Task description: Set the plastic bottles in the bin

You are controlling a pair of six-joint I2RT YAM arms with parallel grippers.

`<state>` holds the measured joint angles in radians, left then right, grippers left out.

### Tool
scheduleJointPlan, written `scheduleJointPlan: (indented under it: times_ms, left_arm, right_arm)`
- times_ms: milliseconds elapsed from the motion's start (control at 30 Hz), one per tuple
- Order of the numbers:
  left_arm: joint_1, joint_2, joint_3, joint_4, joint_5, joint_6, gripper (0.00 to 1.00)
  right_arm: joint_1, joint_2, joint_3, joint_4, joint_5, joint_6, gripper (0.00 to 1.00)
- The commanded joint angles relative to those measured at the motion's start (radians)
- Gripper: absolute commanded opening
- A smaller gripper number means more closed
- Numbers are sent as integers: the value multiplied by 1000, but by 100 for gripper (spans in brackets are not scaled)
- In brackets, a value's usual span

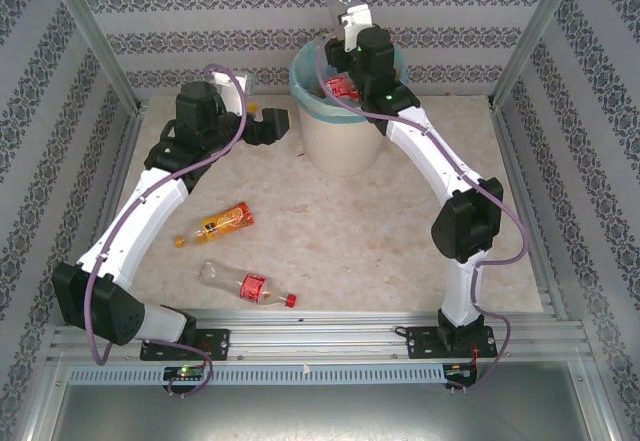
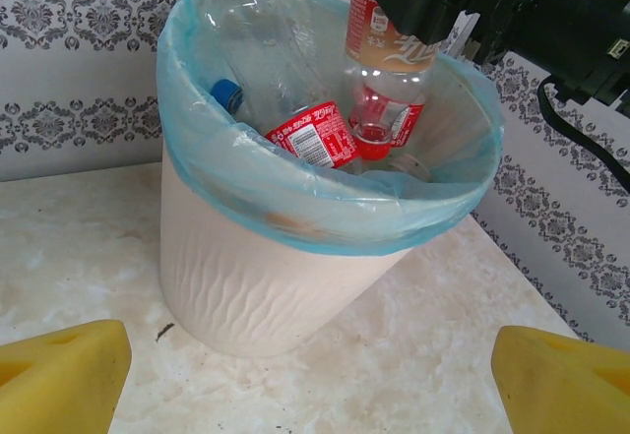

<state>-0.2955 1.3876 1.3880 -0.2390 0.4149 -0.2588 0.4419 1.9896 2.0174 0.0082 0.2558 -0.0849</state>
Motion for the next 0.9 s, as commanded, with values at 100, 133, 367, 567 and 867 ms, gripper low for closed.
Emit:
scheduleJointPlan:
  times_ms: [100,133,367,567,867]
  left_arm:
    - [-13,-49,-28,62,-4,-11,95]
    - [-14,-52,-30,60,-6,-8,96]
    - [-14,-56,-35,57,-13,-1,96]
    - [-13,-59,-41,54,-22,8,96]
    - [-14,-55,-41,47,-22,16,96]
  right_arm:
    - [-6,-29,22,-27,56,38,80]
    - [-7,-31,21,-28,54,39,80]
    - [-19,23,114,-111,53,55,79]
    - [-35,115,223,-240,13,86,65]
    - [-58,175,238,-390,-50,139,49]
